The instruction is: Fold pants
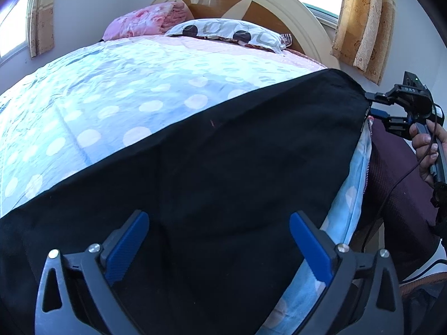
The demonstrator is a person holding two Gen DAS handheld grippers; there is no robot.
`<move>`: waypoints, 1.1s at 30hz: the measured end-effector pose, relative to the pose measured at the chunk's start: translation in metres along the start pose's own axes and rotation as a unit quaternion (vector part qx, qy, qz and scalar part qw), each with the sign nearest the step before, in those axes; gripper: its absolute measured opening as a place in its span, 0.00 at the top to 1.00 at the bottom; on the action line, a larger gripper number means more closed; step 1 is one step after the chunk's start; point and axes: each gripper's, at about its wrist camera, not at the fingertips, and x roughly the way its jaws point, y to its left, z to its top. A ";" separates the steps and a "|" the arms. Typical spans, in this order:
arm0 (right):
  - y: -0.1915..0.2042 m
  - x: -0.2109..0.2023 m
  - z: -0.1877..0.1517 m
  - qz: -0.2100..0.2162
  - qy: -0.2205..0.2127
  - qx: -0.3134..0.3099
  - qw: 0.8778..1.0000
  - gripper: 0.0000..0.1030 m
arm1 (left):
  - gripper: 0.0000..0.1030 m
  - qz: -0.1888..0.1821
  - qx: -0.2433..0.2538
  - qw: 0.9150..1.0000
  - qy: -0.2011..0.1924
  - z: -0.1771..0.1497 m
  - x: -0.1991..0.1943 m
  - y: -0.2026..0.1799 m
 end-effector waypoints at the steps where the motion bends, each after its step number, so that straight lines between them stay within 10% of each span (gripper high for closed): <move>1: 0.000 0.004 0.001 0.002 0.003 -0.001 1.000 0.68 | 0.00 0.000 -0.001 1.000 0.000 0.000 0.000 0.000; 18: 0.057 -0.005 -0.005 -0.048 -0.030 -0.128 0.990 0.86 | 0.00 -0.009 -0.001 1.000 -0.004 0.000 0.001 0.002; 25: 0.016 0.000 0.004 -0.066 -0.030 -0.047 0.996 0.71 | 0.00 -0.009 0.001 1.000 -0.007 -0.001 0.002 0.001; 33: 0.027 -0.001 0.003 -0.039 -0.046 -0.074 0.995 0.82 | 0.00 -0.007 0.003 1.000 -0.006 -0.001 0.002 0.000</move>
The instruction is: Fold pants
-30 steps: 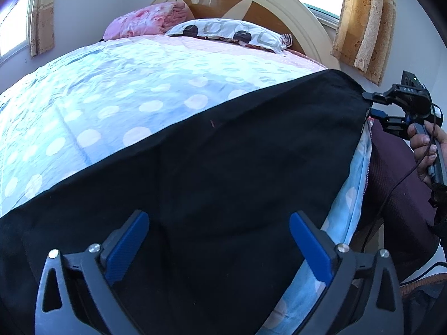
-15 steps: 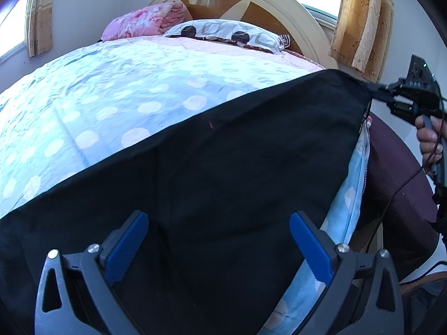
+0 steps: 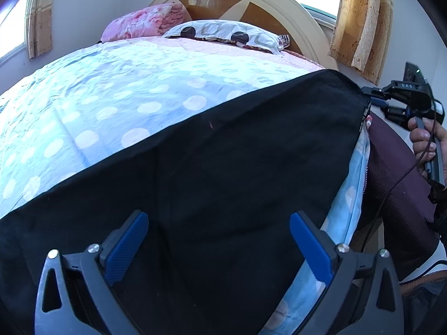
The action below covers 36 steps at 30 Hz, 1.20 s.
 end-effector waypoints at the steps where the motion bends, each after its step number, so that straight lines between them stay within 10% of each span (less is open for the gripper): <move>1: 0.008 -0.002 0.000 -0.004 -0.007 -0.015 1.000 0.85 | 0.00 -0.001 -0.001 1.000 0.000 0.001 0.000 -0.001; 14: 0.124 0.031 -0.074 -0.002 0.026 -0.251 0.968 0.91 | 0.00 -0.102 -0.117 0.988 -0.025 0.018 -0.013 0.013; 20: 0.067 0.010 -0.031 -0.060 -0.012 -0.157 0.986 0.88 | 0.00 -0.103 -0.115 0.988 -0.011 0.012 -0.002 0.012; 26: 0.028 -0.025 0.007 -0.134 -0.039 -0.141 0.980 0.58 | 0.00 -0.095 -0.096 0.991 -0.008 0.012 0.001 0.010; 30: 0.032 -0.005 0.039 -0.054 0.041 -0.145 0.987 0.57 | 0.00 -0.086 -0.088 0.992 -0.008 0.014 0.002 0.008; 36: 0.023 0.067 0.065 -0.052 0.139 -0.184 0.972 0.57 | 0.00 -0.069 -0.072 0.995 -0.006 0.011 0.003 0.002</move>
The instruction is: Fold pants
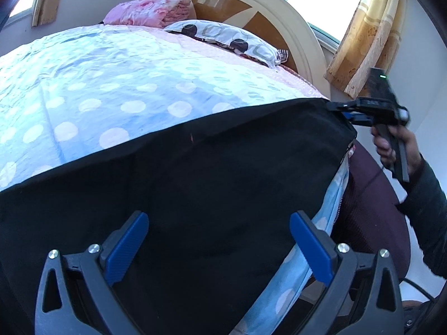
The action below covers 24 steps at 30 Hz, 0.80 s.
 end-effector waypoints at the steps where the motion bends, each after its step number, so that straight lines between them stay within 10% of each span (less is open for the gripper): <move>1: -0.005 0.011 0.002 0.022 0.021 0.008 1.000 0.57 | 0.00 0.001 0.001 1.000 0.000 0.000 0.000 0.000; 5: 0.000 0.025 0.003 0.125 0.053 0.004 0.991 0.57 | 0.00 0.004 0.000 1.000 0.002 0.002 0.002 0.001; 9: 0.002 0.026 -0.001 0.126 0.046 -0.006 0.991 0.57 | 0.00 0.010 0.006 1.000 0.004 0.003 0.005 -0.001; 14: 0.002 0.007 -0.007 0.139 0.006 0.012 0.990 0.83 | 0.00 0.006 -0.001 1.000 0.004 0.005 0.004 0.000; 24: 0.161 -0.032 -0.026 0.135 -0.044 -0.100 0.985 0.87 | 0.00 0.000 -0.041 0.999 -0.035 -0.001 -0.030 0.021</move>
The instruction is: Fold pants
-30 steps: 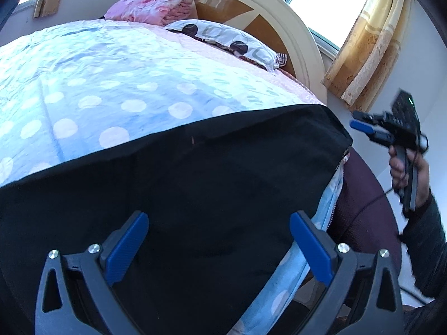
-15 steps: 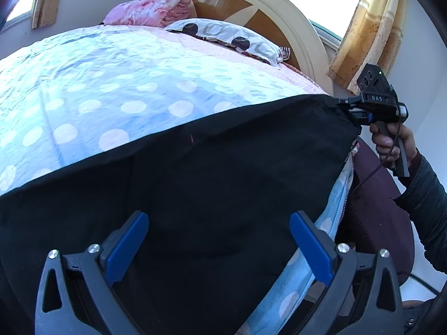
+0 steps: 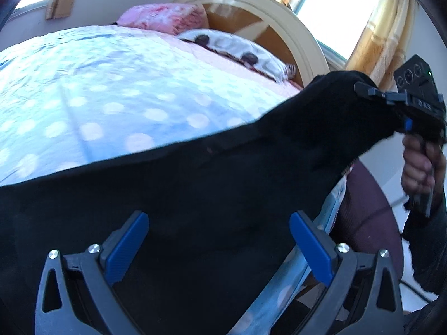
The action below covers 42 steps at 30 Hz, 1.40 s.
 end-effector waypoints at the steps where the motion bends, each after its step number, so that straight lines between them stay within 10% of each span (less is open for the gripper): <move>1: 0.016 0.011 -0.002 0.006 0.004 -0.004 1.000 0.87 | 0.00 0.004 -0.010 1.000 -0.012 -0.002 -0.012 0.008; 13: 0.166 0.185 -0.060 0.093 0.121 -0.027 0.988 0.87 | 0.00 0.124 -0.072 0.984 -0.104 -0.056 -0.154 0.093; 22: 0.230 0.257 -0.107 0.107 0.187 -0.094 0.972 0.84 | 0.00 0.142 -0.120 0.976 -0.113 -0.082 -0.169 0.123; 24: 0.226 0.258 -0.107 0.116 0.192 -0.096 0.970 0.75 | 0.00 0.139 -0.119 0.977 -0.110 -0.082 -0.166 0.121; 26: 0.221 0.249 -0.103 0.119 0.196 -0.096 0.969 0.44 | 0.00 0.132 -0.116 0.979 -0.106 -0.078 -0.161 0.117; 36: 0.161 0.164 -0.085 0.036 0.110 -0.099 0.988 0.42 | 0.00 0.059 -0.129 0.987 -0.069 -0.064 -0.116 0.088; 42: 0.129 0.131 -0.083 0.078 0.083 -0.048 0.992 0.41 | 0.00 0.070 -0.139 0.986 -0.061 -0.064 -0.108 0.083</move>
